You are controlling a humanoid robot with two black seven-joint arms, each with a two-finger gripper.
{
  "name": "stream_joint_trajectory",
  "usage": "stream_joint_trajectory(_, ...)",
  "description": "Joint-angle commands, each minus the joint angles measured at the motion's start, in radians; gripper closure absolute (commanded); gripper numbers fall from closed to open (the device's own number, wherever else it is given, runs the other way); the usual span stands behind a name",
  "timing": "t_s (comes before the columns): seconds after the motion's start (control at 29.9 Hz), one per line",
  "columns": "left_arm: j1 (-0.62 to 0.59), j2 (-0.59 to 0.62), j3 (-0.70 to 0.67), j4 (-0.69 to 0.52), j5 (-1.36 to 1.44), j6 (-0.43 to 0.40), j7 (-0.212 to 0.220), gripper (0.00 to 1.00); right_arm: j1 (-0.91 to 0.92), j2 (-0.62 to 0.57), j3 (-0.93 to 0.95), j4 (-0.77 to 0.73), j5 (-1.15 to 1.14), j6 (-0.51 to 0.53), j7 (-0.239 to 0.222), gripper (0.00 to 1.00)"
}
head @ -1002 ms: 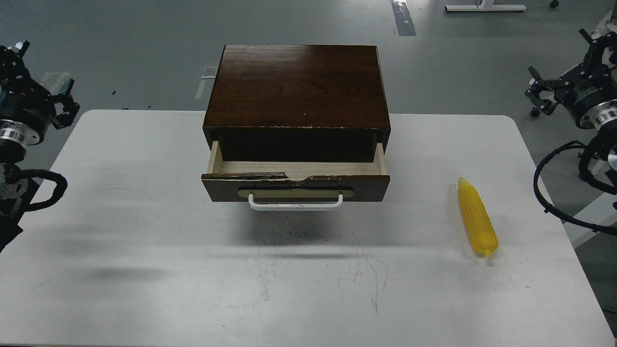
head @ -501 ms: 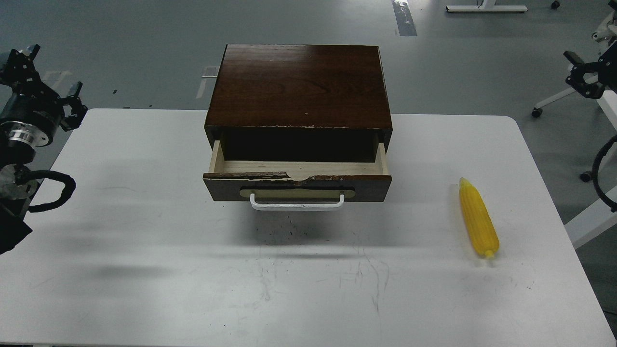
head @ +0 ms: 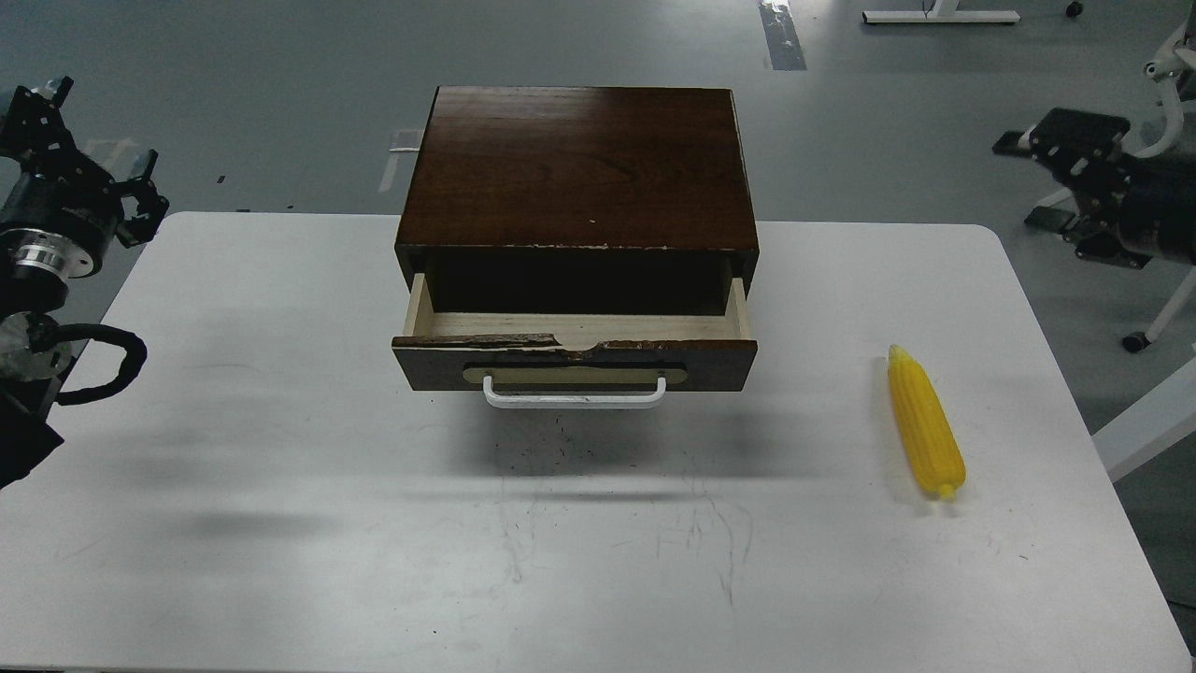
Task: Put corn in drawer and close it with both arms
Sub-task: 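Move the right gripper toward the yellow corn cob on the table, then close the right gripper around the yellow corn cob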
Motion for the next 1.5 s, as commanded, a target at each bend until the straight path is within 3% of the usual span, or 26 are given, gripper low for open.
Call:
stream_joint_trajectory(0.0, 0.010, 0.005, 0.000, 0.000, -0.002, 0.000, -0.001, 0.02, 0.006, -0.005, -0.064, 0.025, -0.141, -0.011, 0.000, 0.00)
stream_joint_trajectory(0.17, 0.013, 0.002, 0.000, 0.000, -0.002, 0.000, -0.001, 0.02, 0.002, 0.003, -0.138, 0.017, -0.251, -0.024, 0.003, 0.00)
stream_joint_trajectory(0.27, 0.013, -0.002, 0.000, 0.000, -0.002, 0.000, -0.001, 0.02, -0.011, 0.016, -0.175, 0.014, -0.294, -0.106, 0.008, 0.00)
stream_joint_trajectory(0.43, 0.014, -0.002, -0.001, 0.000, -0.002, 0.000, -0.001, 0.02, -0.008, 0.107, -0.276, -0.062, -0.323, -0.133, 0.013, 0.00)
stream_joint_trajectory(0.7, 0.053, 0.008, -0.001, 0.000, -0.005, 0.000, -0.001, 0.02, -0.038, 0.213, -0.290, -0.124, -0.326, -0.148, 0.013, 0.00)
stream_joint_trajectory(1.04, 0.063, 0.017, 0.000, 0.003, -0.005, 0.000, -0.001, 0.02, -0.115, 0.297, -0.340, -0.148, -0.337, -0.162, 0.013, 0.11)
stream_joint_trajectory(1.17, 0.076, 0.018, -0.001, 0.003, -0.008, 0.000, -0.001, 0.02, -0.110, 0.297, -0.342, -0.142, -0.334, -0.157, 0.013, 0.69)
stream_joint_trajectory(1.2, 0.076, 0.020, -0.001, 0.003, -0.008, 0.000, -0.001, 0.02, -0.109, 0.297, -0.342, -0.142, -0.336, -0.157, 0.013, 0.78)
stream_joint_trajectory(1.47, 0.082, 0.035, -0.001, 0.003, -0.007, 0.000, -0.001, 0.02, -0.080, 0.282, -0.342, -0.138, -0.333, -0.157, 0.013, 1.00)
